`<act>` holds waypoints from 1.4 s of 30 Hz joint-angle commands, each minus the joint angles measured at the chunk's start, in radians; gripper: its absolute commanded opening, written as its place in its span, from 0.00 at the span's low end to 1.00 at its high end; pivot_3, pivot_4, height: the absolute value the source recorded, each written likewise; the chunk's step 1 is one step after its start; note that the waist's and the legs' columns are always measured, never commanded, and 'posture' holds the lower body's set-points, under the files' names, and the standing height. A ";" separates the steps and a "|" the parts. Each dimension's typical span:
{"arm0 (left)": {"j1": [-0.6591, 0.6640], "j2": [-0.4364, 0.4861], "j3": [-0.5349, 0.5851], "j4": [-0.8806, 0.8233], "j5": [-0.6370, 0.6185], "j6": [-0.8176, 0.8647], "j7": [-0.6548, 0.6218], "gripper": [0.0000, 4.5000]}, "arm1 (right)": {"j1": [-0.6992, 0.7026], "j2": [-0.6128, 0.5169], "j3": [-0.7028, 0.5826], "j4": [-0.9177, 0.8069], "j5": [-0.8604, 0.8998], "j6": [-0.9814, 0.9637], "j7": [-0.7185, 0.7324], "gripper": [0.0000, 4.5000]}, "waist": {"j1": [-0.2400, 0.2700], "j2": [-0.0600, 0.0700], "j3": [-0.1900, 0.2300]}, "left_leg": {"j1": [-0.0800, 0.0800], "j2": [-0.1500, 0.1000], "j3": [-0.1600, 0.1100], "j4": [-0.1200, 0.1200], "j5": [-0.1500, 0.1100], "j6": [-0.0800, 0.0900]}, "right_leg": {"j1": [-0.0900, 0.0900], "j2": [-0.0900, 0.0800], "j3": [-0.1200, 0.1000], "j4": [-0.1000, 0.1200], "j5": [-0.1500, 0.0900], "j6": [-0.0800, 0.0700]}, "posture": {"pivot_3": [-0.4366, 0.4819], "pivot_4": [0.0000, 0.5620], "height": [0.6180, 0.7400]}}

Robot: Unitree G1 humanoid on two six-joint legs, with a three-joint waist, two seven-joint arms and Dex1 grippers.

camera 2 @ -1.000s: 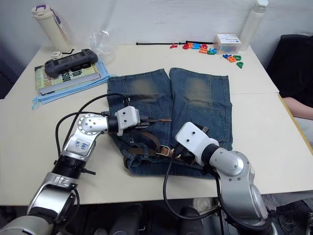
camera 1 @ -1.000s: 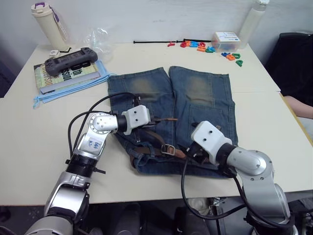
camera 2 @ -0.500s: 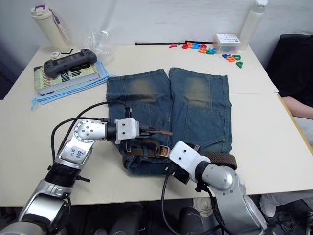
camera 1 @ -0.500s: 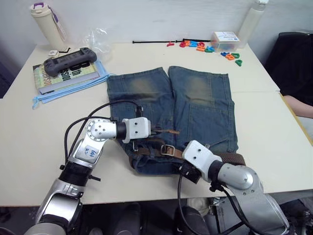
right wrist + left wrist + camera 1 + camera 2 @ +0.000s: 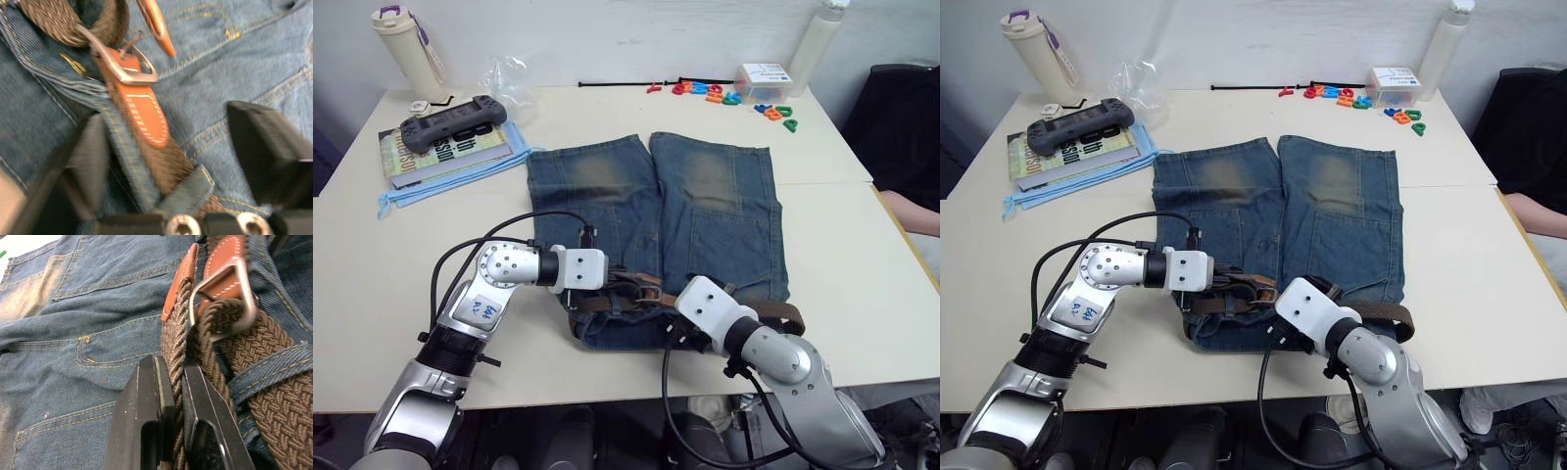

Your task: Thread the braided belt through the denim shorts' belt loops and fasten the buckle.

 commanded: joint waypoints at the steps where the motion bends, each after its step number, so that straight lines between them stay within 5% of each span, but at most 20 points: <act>1: -0.001 0.010 0.005 -0.028 0.004 0.016 0.011 0.00 | -0.020 0.008 -0.001 -0.067 -0.008 -0.028 -0.029 0.38 | 0.000 0.000 0.000 | 0.000 0.000 0.000 0.000 0.000 0.000 | 0.000 0.000 0.000 0.000 0.000 0.000 | 0.48 0.27 0.54; 6: 0.003 0.013 0.017 -0.039 -0.005 0.053 0.021 0.00 | -0.040 -0.006 0.015 -0.052 -0.021 -0.031 -0.039 0.00 | -0.001 0.000 0.000 | 0.000 0.000 0.000 0.000 0.000 0.000 | 0.000 0.000 0.000 0.000 0.000 0.000 | 0.48 0.27 0.54; 22: -0.036 0.100 0.036 0.020 -0.030 0.033 -0.040 0.00 | -0.099 -0.061 0.075 -0.017 -0.101 -0.094 -0.059 0.00 | -0.002 0.000 0.000 | 0.000 0.000 0.000 0.000 0.000 0.000 | -0.001 0.000 0.000 0.000 0.000 0.000 | 0.48 0.27 0.54; 32: -0.125 0.079 0.021 0.102 -0.062 -0.045 -0.112 0.00 | -0.149 -0.154 0.130 0.044 -0.194 -0.239 -0.002 0.00 | -0.004 0.000 0.000 | 0.000 -0.001 0.001 0.000 0.000 0.000 | -0.001 0.000 0.000 0.000 0.000 0.000 | 0.48 0.27 0.54; 42: -0.179 0.017 -0.015 0.153 -0.050 -0.099 -0.130 0.00 | -0.160 -0.121 0.125 0.088 -0.243 -0.312 0.040 0.00 | -0.008 0.000 0.000 | 0.000 -0.001 0.002 0.001 0.000 0.000 | -0.001 0.000 0.000 0.001 0.000 0.000 | 0.48 0.27 0.54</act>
